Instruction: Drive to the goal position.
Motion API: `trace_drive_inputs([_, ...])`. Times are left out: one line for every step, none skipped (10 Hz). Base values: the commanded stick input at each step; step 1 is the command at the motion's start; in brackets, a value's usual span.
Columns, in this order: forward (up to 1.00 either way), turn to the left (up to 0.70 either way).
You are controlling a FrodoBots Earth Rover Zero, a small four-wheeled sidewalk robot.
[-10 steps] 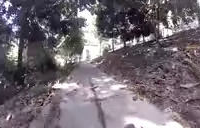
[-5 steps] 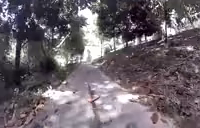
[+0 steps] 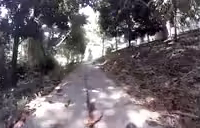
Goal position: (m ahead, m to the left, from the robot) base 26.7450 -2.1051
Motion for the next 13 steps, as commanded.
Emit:
trace_drive_inputs([1.0, 0.0])
trace_drive_inputs([1.0, 0.0])
trace_drive_inputs([1.0, 0.0])
trace_drive_inputs([1.0, 0.0])
trace_drive_inputs([1.0, 0.0])
trace_drive_inputs([1.0, 0.0])
trace_drive_inputs([1.0, 0.0])
trace_drive_inputs([1.0, 0.0])
trace_drive_inputs([1.0, 0.0])
trace_drive_inputs([1.0, 0.0])
trace_drive_inputs([1.0, 0.0])
trace_drive_inputs([1.0, 0.0])
trace_drive_inputs([1.0, 0.0])
